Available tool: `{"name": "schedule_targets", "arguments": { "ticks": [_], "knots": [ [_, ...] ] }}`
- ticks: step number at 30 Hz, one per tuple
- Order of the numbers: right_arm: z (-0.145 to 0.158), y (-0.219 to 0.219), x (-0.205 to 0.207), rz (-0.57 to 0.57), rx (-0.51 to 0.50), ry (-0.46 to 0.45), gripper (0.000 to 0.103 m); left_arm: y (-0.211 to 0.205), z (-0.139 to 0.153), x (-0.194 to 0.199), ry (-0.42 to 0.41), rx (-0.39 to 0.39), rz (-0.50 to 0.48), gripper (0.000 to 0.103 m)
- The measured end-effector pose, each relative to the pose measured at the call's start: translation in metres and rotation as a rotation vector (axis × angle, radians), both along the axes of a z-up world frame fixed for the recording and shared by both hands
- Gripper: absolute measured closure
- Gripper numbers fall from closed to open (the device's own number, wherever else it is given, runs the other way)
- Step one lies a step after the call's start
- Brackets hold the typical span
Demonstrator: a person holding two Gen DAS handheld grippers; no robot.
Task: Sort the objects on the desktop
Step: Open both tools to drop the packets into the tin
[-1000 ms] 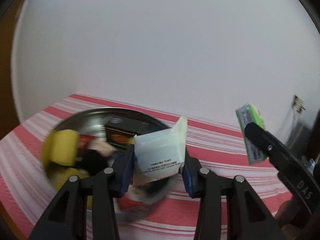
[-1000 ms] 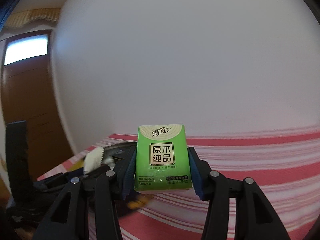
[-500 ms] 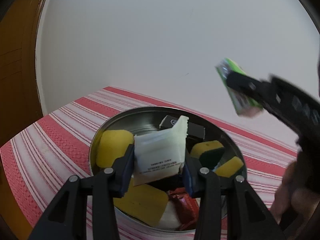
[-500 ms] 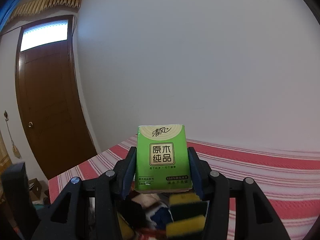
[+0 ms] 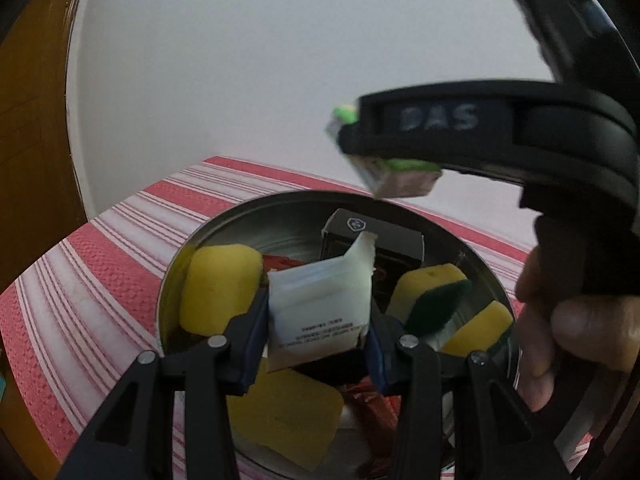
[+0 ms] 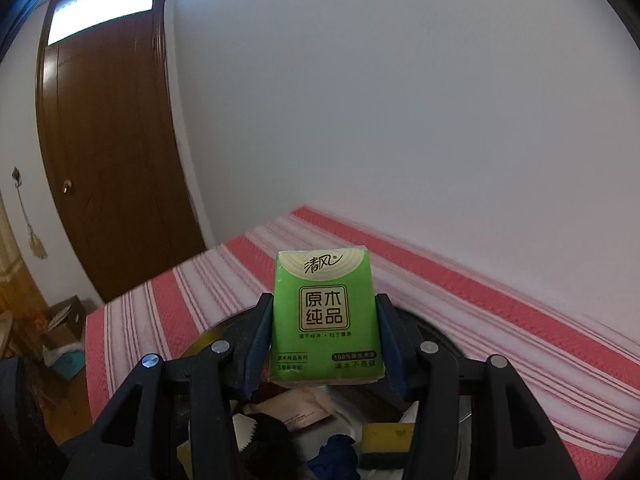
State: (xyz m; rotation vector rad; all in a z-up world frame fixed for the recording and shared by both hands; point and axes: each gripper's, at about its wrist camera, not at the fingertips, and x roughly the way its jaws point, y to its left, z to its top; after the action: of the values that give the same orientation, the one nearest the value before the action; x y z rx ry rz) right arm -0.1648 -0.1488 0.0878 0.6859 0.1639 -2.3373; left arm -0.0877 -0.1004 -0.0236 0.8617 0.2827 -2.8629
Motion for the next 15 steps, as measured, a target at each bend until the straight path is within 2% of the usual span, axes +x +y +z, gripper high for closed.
{"name": "schedule_targets", "arguments": {
  "ticks": [3,7,10,11,12,13,14,15],
  "knots": [
    [-0.007,-0.011,-0.013,0.010,0.047,-0.026,0.051,0.002,-0.002,-0.005,-0.015,0.001,-0.005,0.061],
    [-0.016,-0.015,-0.018,0.005,0.031,-0.074,0.051,0.002,-0.008,-0.011,-0.037,0.002,0.000,0.061],
    [-0.016,-0.011,-0.020,-0.012,0.016,-0.098,0.044,0.002,-0.012,-0.018,-0.073,-0.009,0.014,0.051],
    [-0.015,-0.011,-0.020,-0.022,0.017,-0.105,0.035,0.003,-0.012,-0.018,-0.074,-0.020,0.016,0.046],
    [-0.011,-0.008,-0.019,-0.040,0.010,-0.104,0.030,0.004,-0.011,-0.018,-0.076,-0.026,0.021,0.028],
    [-0.008,-0.001,-0.015,-0.052,-0.009,-0.086,0.029,0.004,-0.010,-0.018,-0.077,-0.025,0.026,0.018],
    [-0.006,0.002,-0.010,-0.057,-0.023,-0.071,0.029,0.004,-0.010,-0.018,-0.079,-0.021,0.032,0.003],
    [-0.002,0.007,-0.004,-0.069,-0.042,-0.048,0.028,0.003,-0.010,-0.017,-0.079,-0.016,0.039,0.001]
  ]
}}
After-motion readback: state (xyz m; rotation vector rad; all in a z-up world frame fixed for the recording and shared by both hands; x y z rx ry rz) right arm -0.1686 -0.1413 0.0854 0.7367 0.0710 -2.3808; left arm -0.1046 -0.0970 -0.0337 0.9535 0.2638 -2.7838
